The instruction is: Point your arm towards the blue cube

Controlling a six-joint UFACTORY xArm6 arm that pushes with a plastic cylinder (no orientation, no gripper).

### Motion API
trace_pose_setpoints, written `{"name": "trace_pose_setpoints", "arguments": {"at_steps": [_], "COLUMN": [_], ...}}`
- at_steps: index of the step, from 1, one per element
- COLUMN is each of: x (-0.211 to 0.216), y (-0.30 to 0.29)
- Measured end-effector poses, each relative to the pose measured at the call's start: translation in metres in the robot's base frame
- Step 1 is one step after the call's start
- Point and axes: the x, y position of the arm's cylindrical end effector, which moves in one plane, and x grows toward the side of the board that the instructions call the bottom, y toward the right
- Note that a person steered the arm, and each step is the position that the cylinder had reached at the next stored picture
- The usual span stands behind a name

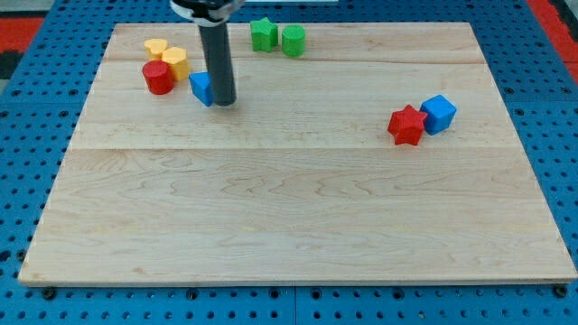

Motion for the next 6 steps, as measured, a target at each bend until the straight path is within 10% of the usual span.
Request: {"name": "trace_pose_setpoints", "arguments": {"at_steps": [2, 6], "x": [-0.019, 0.018], "y": [-0.047, 0.407]}}
